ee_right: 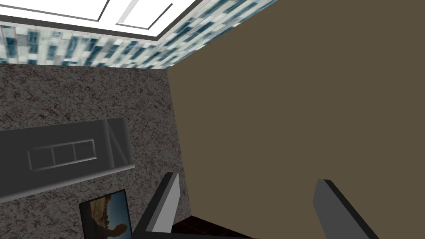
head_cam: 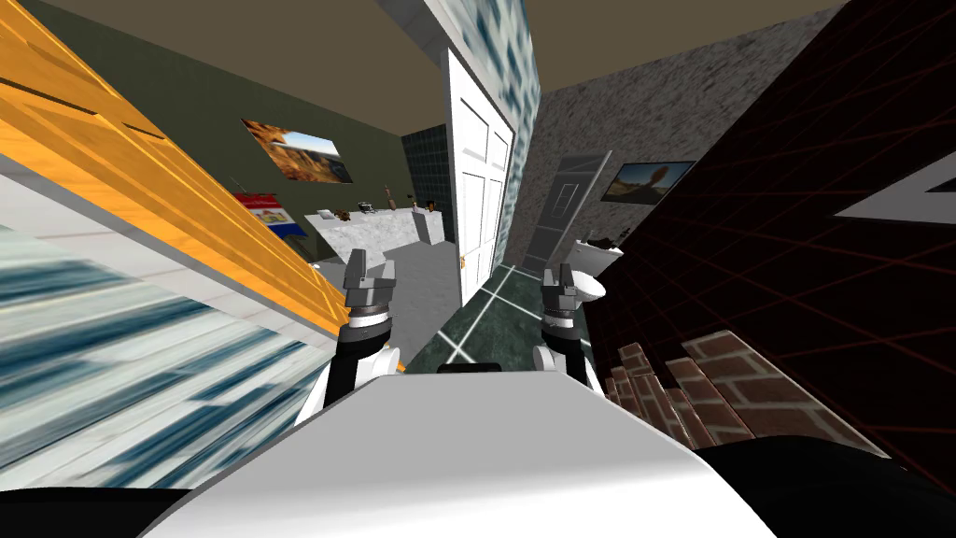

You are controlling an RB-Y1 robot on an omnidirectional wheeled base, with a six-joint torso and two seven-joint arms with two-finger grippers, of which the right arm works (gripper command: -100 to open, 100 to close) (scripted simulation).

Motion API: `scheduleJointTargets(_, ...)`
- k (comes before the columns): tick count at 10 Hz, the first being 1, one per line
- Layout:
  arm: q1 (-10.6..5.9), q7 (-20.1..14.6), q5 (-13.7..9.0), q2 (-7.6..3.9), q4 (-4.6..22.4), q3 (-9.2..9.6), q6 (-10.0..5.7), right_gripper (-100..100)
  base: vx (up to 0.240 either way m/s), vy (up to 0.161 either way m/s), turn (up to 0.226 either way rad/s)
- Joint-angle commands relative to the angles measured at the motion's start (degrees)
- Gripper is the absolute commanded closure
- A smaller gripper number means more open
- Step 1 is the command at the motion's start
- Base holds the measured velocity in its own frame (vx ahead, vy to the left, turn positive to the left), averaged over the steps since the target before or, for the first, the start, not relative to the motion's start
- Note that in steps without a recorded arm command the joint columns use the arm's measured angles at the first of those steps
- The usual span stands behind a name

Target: Push the door open

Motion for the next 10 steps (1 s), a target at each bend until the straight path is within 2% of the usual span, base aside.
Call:
scheduleJointTargets(1,-0.73,-0.21,-0.04,-0.29,1.63,0.36,-0.29,-100,0.031,-0.007,0.033)
scheduleJointTargets(10,-6.28,-1.86,-0.38,-1.86,14.14,3.10,-2.52,-100,0.089,-0.030,0.063)
